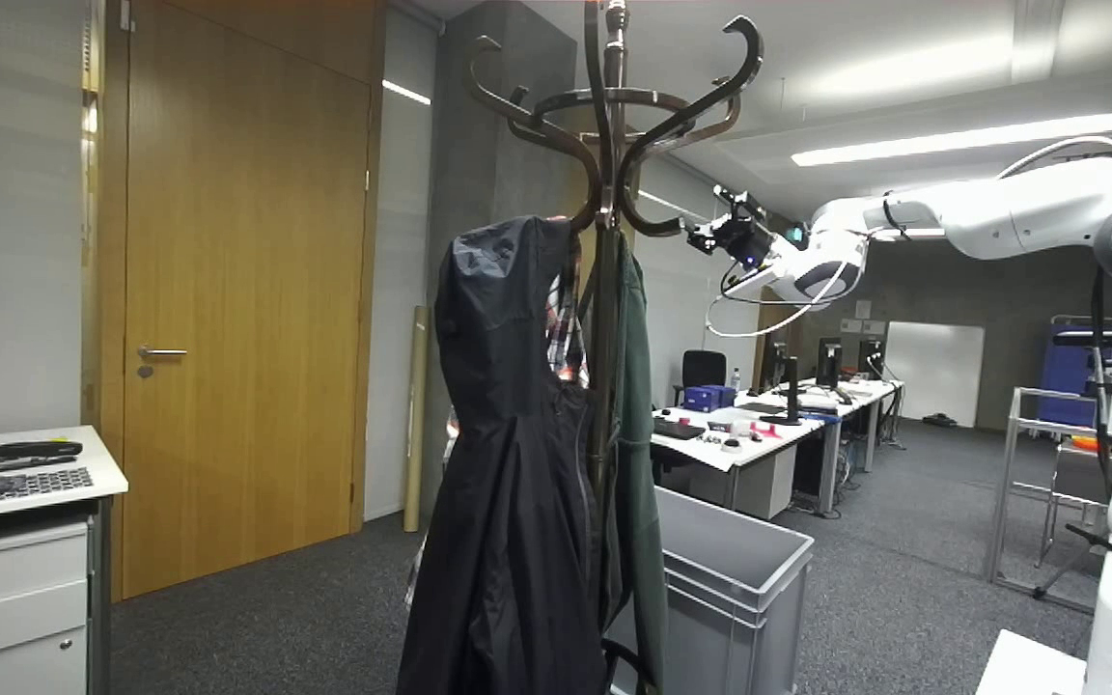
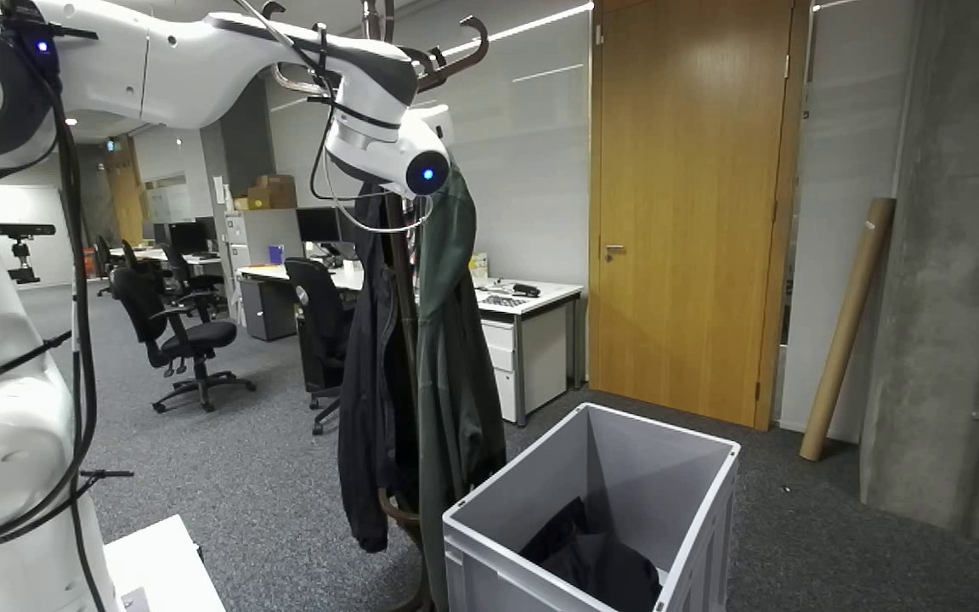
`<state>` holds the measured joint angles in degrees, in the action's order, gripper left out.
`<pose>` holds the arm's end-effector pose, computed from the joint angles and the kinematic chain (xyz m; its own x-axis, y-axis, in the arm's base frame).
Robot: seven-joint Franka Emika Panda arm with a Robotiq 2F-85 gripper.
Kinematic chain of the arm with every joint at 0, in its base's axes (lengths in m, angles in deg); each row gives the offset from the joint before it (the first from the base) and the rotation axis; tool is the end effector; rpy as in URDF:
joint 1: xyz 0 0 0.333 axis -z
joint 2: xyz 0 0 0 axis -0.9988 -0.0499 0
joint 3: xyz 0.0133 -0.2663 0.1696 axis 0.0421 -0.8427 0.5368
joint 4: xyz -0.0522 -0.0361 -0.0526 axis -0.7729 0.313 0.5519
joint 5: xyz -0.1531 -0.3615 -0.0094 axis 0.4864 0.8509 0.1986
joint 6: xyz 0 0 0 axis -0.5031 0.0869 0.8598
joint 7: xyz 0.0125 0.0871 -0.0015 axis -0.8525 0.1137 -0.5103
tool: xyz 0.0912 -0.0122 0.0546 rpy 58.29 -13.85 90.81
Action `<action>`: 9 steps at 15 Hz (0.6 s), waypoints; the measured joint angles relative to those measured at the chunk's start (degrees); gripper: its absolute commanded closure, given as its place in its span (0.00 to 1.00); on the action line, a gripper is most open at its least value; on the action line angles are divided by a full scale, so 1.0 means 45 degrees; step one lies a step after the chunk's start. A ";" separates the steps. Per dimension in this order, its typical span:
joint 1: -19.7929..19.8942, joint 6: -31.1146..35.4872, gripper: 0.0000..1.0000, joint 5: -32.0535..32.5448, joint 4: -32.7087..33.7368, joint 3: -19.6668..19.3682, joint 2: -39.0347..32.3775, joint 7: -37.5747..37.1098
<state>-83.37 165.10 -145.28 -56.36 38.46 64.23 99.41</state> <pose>0.5550 0.0186 0.6643 0.2779 -0.5260 0.8038 0.8877 -0.1792 -0.4241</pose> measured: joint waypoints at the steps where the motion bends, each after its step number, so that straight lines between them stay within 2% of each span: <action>1: -0.0003 0.0000 0.00 0.0009 0.0005 0.0005 0.0000 0.0002; 9: -0.0038 0.0000 0.00 0.0177 0.0134 0.0092 0.0000 0.0005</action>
<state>-83.54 165.10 -144.48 -55.75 38.87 64.23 99.44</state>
